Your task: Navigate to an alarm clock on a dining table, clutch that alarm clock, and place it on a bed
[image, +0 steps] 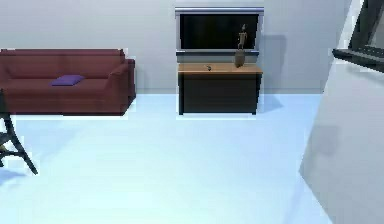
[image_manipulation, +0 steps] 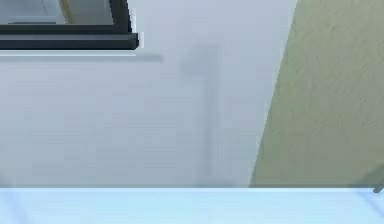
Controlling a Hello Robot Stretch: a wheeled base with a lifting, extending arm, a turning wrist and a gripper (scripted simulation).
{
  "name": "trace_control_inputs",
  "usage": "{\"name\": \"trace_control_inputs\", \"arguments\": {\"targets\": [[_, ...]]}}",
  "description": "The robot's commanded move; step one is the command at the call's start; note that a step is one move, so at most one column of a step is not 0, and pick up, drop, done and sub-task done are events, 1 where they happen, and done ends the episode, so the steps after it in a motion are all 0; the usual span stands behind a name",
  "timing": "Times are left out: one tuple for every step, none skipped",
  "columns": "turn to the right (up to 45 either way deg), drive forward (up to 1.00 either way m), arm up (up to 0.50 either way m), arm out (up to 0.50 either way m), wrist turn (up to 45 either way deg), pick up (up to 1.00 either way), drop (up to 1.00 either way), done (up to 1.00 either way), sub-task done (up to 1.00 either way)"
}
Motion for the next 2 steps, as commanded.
{"name": "trace_control_inputs", "arguments": {"targets": [[-45.0, 0.0, 0.0, 0.0, 0.0, 0.0, 0.0, 0.0, 0.0], [-39.0, 0.0, 0.0, 0.0, 0.0, 0.0, 0.0, 0.0, 0.0]]}}
